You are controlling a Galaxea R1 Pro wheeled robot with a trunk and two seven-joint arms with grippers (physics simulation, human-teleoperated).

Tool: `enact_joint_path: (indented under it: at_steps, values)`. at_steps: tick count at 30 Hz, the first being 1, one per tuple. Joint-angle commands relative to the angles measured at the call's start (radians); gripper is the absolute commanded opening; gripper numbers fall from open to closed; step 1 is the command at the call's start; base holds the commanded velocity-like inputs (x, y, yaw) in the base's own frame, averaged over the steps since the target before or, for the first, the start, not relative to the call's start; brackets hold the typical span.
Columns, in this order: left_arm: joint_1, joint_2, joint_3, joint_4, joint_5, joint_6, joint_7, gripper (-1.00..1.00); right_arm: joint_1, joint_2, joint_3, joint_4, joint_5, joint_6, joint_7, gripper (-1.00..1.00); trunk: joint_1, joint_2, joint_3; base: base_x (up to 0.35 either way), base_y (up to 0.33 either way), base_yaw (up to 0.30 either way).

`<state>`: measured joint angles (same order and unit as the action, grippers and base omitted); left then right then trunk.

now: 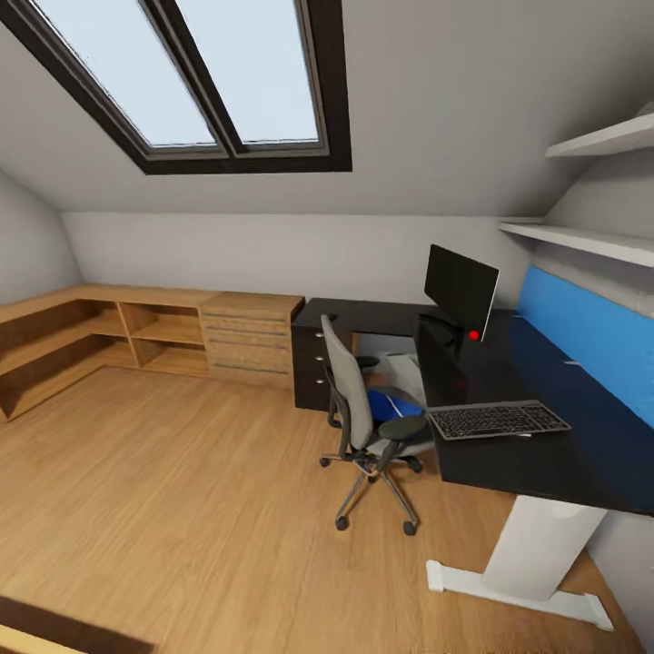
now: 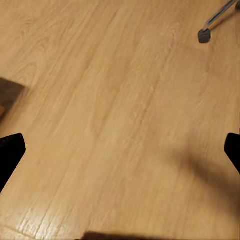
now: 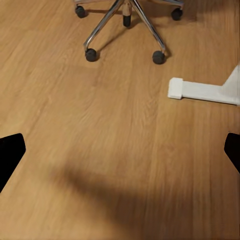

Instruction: In the bedroom, organize the workspace by keeping the computer under the desk, ensuring the monitor is on the desk, placing the keyboard on the desk next to the monitor, placing the mouse on the desk next to the keyboard, moving the folder from the swivel chair onto the desk next to the mouse, stacking the notebook on top of the folder with the pen on top of the notebook, and positioning the swivel chair next to the desk.

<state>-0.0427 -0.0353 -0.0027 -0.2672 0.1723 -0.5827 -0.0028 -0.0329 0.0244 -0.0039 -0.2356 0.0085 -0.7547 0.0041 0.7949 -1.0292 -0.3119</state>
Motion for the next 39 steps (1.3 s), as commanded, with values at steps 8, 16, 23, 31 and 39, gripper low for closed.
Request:
enact_joint_path:
  at_steps: [8, 16, 23, 31, 39]
  values:
    - [0.0, 0.004, 0.001, 0.001, 0.005, -0.005, 0.001, 1.0, -0.001, 0.0, 0.001, 0.002, 0.003, -0.003, 0.001, 1.0, 0.0, -0.001, -0.001, 0.014, 0.047, -0.293]
    - [0.0, 0.008, 0.001, 0.001, 0.006, -0.006, 0.001, 1.0, -0.001, 0.0, 0.005, 0.002, 0.005, -0.003, 0.003, 1.0, 0.0, -0.001, -0.001, 0.025, 0.174, -0.27]
    - [0.0, 0.008, 0.002, 0.001, 0.006, -0.005, 0.001, 1.0, -0.001, -0.001, 0.005, 0.008, 0.007, 0.0, 0.005, 1.0, 0.0, -0.001, -0.001, 0.095, 0.29, -0.065]
    - [0.0, 0.008, 0.003, 0.001, 0.006, -0.005, 0.001, 1.0, -0.001, -0.003, 0.007, 0.024, 0.007, -0.001, 0.005, 1.0, 0.0, -0.001, -0.001, 0.125, 0.302, -0.003]
    - [0.0, 0.015, 0.004, 0.001, 0.006, -0.004, 0.001, 1.0, -0.001, -0.008, 0.007, 0.025, 0.008, -0.003, 0.005, 1.0, 0.0, -0.001, -0.001, 0.273, 0.214, 0.0]
